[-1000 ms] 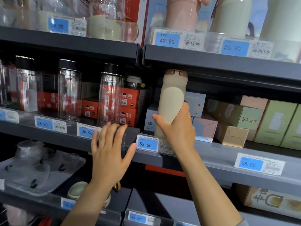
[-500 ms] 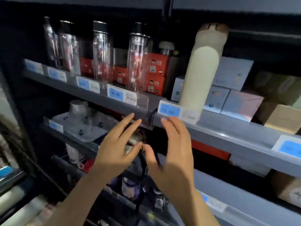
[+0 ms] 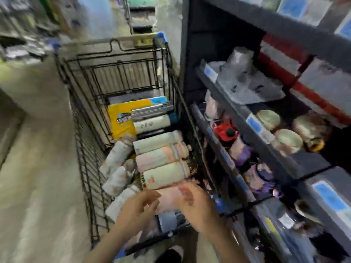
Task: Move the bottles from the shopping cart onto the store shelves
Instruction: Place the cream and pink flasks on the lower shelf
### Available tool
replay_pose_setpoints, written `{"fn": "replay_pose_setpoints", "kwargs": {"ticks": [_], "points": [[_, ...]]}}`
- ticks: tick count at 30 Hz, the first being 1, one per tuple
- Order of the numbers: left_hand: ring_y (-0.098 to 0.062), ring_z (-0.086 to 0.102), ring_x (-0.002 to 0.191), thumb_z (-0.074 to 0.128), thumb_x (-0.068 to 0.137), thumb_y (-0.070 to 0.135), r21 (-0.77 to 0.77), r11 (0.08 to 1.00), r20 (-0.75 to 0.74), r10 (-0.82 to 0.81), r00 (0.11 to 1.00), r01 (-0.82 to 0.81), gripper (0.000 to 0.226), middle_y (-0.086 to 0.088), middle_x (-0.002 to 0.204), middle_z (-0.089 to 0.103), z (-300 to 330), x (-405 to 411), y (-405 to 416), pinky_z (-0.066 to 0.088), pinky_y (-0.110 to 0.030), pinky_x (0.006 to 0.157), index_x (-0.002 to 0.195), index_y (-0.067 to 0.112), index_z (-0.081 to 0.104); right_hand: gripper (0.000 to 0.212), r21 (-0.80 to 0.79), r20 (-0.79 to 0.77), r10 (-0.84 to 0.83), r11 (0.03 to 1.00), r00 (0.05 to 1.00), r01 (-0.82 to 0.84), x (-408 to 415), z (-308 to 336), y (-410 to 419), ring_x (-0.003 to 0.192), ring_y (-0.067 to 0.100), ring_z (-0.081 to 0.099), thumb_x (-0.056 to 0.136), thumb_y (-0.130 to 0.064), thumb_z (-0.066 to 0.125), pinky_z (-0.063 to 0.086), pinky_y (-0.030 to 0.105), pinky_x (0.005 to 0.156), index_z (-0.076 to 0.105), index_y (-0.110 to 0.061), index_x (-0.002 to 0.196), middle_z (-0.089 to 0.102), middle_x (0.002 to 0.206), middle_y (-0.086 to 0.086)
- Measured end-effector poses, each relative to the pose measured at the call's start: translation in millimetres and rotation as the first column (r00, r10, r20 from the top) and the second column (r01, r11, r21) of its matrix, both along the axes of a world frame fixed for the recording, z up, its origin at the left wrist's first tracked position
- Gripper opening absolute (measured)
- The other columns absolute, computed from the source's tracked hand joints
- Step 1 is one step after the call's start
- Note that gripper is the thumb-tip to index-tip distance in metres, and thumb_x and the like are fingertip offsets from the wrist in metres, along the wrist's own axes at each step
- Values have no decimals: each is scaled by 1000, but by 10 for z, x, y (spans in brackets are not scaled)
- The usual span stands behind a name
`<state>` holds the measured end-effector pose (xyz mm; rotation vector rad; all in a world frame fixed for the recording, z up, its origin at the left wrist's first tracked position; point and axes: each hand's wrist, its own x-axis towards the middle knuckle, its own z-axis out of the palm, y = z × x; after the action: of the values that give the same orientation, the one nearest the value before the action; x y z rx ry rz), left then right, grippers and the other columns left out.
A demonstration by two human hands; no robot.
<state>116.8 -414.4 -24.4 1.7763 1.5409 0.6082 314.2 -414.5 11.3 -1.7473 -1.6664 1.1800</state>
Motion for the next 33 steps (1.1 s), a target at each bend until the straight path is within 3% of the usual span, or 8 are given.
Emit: {"fn": "replay_pose_setpoints", "kwargs": {"ticks": [3, 8, 15, 19, 23, 27, 30, 33], "points": [[0, 59, 81, 34, 78, 63, 20, 999, -210, 42, 977, -39, 52, 19, 88, 65, -160, -301, -205, 47, -24, 72, 100, 31, 69, 25, -33, 14, 66, 997, 998, -65, -182, -244, 99, 94, 14, 59, 80, -38, 68, 50, 35, 86, 60, -29, 102, 58, 102, -11], [-14, 66, 78, 42, 87, 47, 92, 994, -432, 98, 896, -64, 34, 9, 93, 69, -385, -409, -563, 50, -25, 60, 106, 30, 64, 25, 79, 100, 87, 992, 991, -95, -223, -591, 55, 88, -3, 43, 87, -33, 64, 41, 25, 85, 61, -22, 110, 51, 96, -13], [-15, 67, 78, 45, 86, 45, 109, 992, -561, 120, 819, -70, 40, 4, 92, 71, -482, -237, -649, 54, -29, 60, 100, 18, 72, 26, 197, 396, 118, 958, 911, -210, -249, -783, -259, 80, 15, 66, 84, -28, 54, 50, 24, 59, 62, -18, 106, 66, 96, -3], [-16, 67, 75, 43, 86, 45, 14, 997, -585, 66, 808, -72, 38, 3, 91, 70, -474, -215, -647, 53, -27, 55, 102, 20, 68, 45, 143, 423, 39, 984, 905, -109, -314, -793, -167, 100, 21, 64, 79, -28, 73, 50, 30, 70, 58, -17, 119, 63, 117, 1], [-8, 60, 99, 47, 95, 44, -56, 995, -503, 41, 863, -80, 36, 10, 114, 64, -464, -211, -565, 46, -21, 77, 123, 28, 60, 39, 84, 313, -228, 974, 922, 213, -425, -781, 14, 106, 22, 59, 89, -39, 62, 36, 27, 71, 52, -23, 123, 60, 122, -1], [3, 45, 111, 57, 93, 38, -132, 985, -101, 98, 990, -111, 31, 28, 117, 48, -475, -251, -386, 36, -15, 89, 119, 48, 44, 40, 172, 397, -448, 893, 801, 415, -503, -858, 172, 101, 27, 61, 88, -43, 63, 31, 26, 67, 57, -19, 120, 61, 122, 6], [-1, 52, 105, 56, 88, 38, -85, 986, 160, -129, 979, 143, 32, 22, 112, 52, -441, -357, 75, 48, -29, 88, 119, 39, 51, 44, 304, 533, -515, 857, 671, 416, -562, -999, 224, 88, 35, 64, 77, -35, 77, 45, 33, 65, 65, -9, 110, 67, 104, 16], [-4, 52, 100, 57, 89, 33, 110, 939, 121, -337, 934, 325, 38, 12, 114, 52, -377, -438, 979, 48, -28, 84, 125, 20, 55, 42, 415, 609, -603, 796, 515, 440, -609, -994, 291, 73, 38, 64, 72, -39, 72, 53, 42, 59, 65, -2, 92, 64, 81, 20]]}}
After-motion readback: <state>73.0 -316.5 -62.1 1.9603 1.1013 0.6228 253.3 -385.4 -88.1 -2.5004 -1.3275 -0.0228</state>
